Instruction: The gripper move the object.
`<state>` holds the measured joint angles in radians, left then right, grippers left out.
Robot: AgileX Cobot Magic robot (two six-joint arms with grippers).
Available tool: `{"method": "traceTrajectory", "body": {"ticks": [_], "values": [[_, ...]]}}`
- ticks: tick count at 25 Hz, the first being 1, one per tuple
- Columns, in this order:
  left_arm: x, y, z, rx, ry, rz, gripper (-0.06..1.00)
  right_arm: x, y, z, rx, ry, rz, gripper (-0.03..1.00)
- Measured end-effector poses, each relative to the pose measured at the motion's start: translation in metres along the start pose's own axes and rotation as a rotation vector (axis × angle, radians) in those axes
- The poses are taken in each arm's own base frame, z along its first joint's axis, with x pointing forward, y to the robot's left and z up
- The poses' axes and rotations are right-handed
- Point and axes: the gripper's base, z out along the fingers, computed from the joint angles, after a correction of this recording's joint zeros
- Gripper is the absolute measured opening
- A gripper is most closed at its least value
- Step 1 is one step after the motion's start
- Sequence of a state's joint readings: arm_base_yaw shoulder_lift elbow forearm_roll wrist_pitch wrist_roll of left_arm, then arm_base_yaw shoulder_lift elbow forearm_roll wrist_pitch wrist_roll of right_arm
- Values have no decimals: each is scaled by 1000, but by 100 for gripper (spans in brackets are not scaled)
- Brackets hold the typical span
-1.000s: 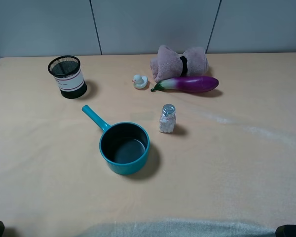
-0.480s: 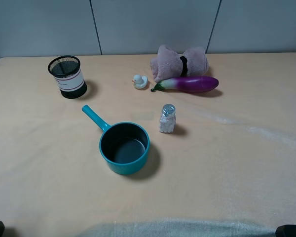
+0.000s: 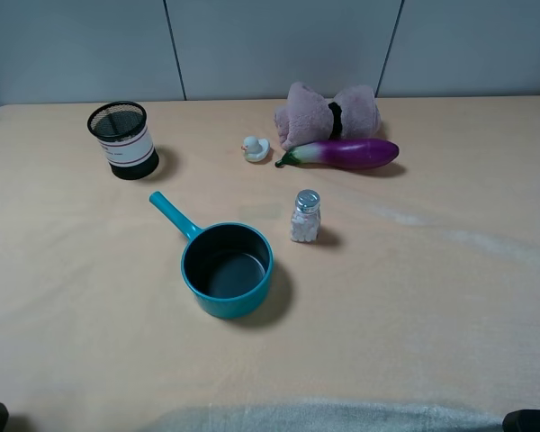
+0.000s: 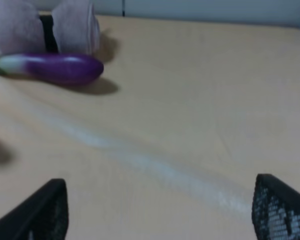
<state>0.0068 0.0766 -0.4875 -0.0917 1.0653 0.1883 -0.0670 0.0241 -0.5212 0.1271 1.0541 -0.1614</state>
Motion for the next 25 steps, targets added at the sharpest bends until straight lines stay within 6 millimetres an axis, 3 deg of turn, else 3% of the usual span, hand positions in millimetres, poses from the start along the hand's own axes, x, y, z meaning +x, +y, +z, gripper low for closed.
{"method": "traceTrajectory", "body": {"ticks": [25], "values": [[0,0,0,0,0,0,75,5,-9,-2,100,-18,110,57]]}}
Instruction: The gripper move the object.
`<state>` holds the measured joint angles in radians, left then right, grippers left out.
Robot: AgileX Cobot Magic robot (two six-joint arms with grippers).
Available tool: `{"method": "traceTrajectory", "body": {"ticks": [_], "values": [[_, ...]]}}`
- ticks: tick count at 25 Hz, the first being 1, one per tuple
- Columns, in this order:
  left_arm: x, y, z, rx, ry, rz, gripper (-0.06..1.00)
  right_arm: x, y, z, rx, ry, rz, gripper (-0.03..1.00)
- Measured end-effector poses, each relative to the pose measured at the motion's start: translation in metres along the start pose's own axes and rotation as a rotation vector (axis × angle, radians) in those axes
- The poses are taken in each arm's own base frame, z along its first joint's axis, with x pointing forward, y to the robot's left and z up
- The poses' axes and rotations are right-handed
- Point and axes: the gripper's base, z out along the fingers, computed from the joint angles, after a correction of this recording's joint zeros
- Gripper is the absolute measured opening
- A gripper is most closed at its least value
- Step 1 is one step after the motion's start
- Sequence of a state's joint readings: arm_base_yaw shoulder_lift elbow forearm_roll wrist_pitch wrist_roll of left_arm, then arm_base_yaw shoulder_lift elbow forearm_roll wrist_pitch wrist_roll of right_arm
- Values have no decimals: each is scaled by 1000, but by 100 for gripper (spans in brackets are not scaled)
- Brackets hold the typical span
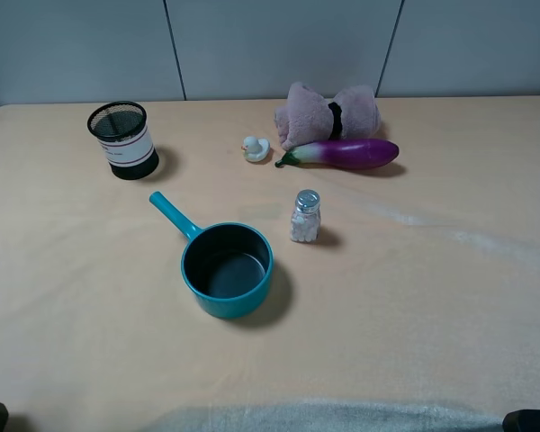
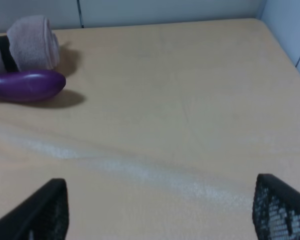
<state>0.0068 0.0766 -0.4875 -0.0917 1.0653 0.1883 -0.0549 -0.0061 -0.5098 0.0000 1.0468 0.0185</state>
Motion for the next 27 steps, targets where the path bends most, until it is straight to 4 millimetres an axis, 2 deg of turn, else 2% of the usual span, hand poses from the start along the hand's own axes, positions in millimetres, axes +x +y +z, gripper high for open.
{"method": "traceTrajectory", "body": {"ticks": [27], "values": [[0,0,0,0,0,0,75,0,0,0,0,0,0,57]]}}
